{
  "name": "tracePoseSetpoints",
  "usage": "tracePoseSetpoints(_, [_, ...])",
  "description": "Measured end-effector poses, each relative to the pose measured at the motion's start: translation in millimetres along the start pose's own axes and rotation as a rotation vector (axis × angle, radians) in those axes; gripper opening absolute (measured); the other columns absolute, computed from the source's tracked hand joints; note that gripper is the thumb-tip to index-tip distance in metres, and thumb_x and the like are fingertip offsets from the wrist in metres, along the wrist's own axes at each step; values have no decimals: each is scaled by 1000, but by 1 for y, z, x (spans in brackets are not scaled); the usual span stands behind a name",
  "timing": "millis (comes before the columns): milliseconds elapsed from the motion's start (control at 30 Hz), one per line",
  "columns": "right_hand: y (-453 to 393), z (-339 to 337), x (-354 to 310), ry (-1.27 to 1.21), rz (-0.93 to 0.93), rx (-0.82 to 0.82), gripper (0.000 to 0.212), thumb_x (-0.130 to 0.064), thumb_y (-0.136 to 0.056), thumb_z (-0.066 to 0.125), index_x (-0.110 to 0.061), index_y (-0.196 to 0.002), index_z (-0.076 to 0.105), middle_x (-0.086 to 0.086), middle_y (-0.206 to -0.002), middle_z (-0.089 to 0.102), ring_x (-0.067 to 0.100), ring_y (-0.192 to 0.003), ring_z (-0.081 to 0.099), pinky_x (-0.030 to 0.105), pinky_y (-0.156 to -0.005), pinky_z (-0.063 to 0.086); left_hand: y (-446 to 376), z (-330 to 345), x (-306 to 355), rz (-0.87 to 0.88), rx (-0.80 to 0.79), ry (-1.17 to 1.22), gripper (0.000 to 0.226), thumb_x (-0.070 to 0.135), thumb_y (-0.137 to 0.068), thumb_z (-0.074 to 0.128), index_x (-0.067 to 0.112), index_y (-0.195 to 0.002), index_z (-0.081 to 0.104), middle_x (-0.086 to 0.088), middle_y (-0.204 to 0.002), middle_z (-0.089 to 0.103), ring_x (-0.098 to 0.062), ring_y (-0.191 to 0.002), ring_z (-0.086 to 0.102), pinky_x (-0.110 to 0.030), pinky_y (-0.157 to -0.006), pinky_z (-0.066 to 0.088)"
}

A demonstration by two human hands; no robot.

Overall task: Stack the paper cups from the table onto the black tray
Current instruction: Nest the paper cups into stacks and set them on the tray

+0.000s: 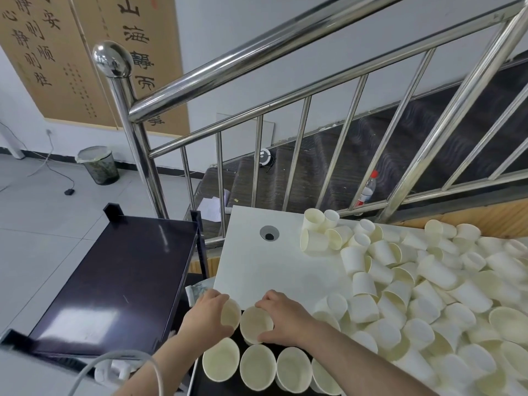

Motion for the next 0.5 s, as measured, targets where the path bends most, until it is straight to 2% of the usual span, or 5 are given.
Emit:
tracePoseSetpoints(300, [-4,8,4,-4,-13,8,68,-34,-83,68,-19,-143,42,-3,-132,40,15,-123,41,33,-97,44,-4,4,-4,-11,-29,-13,73,36,-77,71,25,-141,39,12,-136,39,-10,-121,43,-30,-91,49])
tracePoseSetpoints(500, [-3,5,8,-16,-11,33,60,-34,-87,60,-19,-143,42,-3,-135,40,16,-125,40,34,-98,43,-11,1,2,3,11,8,67,43,-84,63,24,-143,37,8,-141,37,-12,-131,36,-27,-97,43])
Point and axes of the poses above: each hand's wrist, its own y-axis away from the middle knuckle, its own z-axis out of the palm, x = y × z, the point moved 2 cm from there along -y, towards the middle knuckle
